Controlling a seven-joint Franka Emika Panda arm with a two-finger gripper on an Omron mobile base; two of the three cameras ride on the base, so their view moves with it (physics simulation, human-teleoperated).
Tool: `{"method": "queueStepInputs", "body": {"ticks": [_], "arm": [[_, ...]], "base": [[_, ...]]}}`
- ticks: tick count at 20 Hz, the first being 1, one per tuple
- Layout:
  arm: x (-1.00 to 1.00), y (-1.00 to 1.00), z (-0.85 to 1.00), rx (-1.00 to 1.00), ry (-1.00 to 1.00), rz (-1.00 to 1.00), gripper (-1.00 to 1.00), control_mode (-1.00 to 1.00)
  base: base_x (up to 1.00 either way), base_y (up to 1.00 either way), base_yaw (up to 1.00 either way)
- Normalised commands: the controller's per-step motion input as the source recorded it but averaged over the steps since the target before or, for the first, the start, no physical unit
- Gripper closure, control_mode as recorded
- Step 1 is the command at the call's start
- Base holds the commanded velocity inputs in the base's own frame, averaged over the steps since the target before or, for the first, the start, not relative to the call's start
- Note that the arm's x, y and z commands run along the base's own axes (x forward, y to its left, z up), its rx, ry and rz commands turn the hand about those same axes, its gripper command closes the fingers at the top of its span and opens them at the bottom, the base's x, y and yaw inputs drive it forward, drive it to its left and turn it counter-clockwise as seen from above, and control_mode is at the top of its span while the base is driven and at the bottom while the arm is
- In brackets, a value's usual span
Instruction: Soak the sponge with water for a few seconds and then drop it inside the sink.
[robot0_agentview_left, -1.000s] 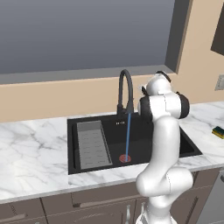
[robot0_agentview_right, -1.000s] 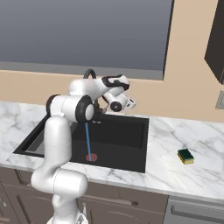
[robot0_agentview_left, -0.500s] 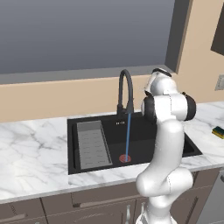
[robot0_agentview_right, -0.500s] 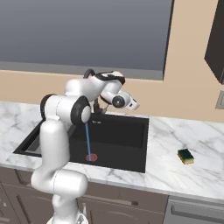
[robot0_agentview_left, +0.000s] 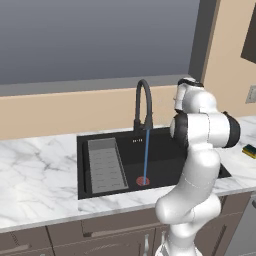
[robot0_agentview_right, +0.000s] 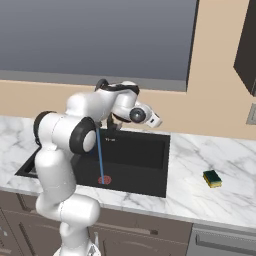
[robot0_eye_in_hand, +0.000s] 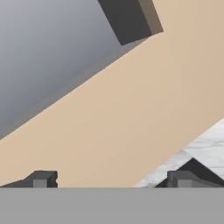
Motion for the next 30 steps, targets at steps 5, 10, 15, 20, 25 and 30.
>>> {"method": "queueStepInputs", "body": {"ticks": [5, 10, 15, 20, 25, 30], "arm": [[-0.48, -0.15, 0.32, 0.02, 0.00, 0.00, -1.00, -1.00], [-0.52, -0.16, 0.23, 0.01, 0.00, 0.00, -1.00, -1.00], [-0.46, -0.17, 0.09, 0.00, 0.01, 0.00, -1.00, -1.00], [-0.53, -0.13, 0.21, 0.00, 0.00, 0.00, -1.00, -1.00], [-0.57, -0.11, 0.25, 0.00, 0.00, 0.00, -1.00, -1.00], [-0.48, -0.08, 0.19, 0.00, 0.03, 0.00, -1.00, -1.00]], "base": [[0.00, 0.00, 0.00], [0.00, 0.00, 0.00], [0.00, 0.00, 0.00], [0.00, 0.00, 0.00], [0.00, 0.00, 0.00], [0.00, 0.00, 0.00]]}}
